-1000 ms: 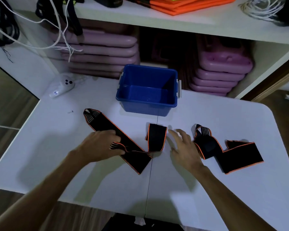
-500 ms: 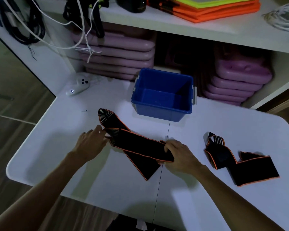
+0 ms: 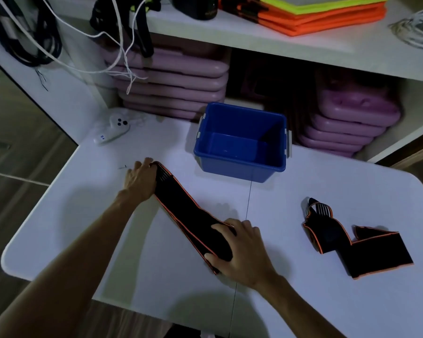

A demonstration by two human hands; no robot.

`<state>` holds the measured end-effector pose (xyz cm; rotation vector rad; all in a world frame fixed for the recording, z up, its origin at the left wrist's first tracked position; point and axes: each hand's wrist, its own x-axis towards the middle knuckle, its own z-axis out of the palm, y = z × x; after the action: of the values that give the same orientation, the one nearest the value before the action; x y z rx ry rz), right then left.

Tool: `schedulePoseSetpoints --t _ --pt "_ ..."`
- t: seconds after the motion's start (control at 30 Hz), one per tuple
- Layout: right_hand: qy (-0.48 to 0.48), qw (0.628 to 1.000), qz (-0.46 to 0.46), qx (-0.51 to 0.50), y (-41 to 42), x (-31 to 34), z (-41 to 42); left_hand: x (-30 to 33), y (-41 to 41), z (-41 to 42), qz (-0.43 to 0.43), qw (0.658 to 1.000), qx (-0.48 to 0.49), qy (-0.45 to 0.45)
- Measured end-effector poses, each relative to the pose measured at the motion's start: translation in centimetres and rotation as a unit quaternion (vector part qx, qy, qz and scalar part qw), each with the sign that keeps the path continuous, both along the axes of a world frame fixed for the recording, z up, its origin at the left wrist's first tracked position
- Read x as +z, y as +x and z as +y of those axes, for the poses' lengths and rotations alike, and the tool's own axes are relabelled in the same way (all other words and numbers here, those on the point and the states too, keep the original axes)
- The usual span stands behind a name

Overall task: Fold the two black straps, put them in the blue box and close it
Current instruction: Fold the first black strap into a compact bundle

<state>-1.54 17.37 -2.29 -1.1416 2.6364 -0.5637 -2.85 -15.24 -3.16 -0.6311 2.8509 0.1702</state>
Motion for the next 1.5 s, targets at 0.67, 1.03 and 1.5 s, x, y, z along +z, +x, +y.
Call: schedulePoseSetpoints --t 0.67,1.03,1.5 --pt "0.186 0.982 -0.007 -0.033 2.2 -4.8 -1.0 -2.7 -1.9 -2.8 0.142 0.964 0.178 0.140" --pt "0.176 0.983 0.015 -0.041 3.6 -5.4 -0.7 -2.9 -2.5 -3.3 0.093 0.973 0.177 0.114" --pt "0.132 0.989 0.004 -0.063 3.6 -5.7 -0.3 -4.2 -2.5 -2.8 0.182 0.956 0.178 0.147"
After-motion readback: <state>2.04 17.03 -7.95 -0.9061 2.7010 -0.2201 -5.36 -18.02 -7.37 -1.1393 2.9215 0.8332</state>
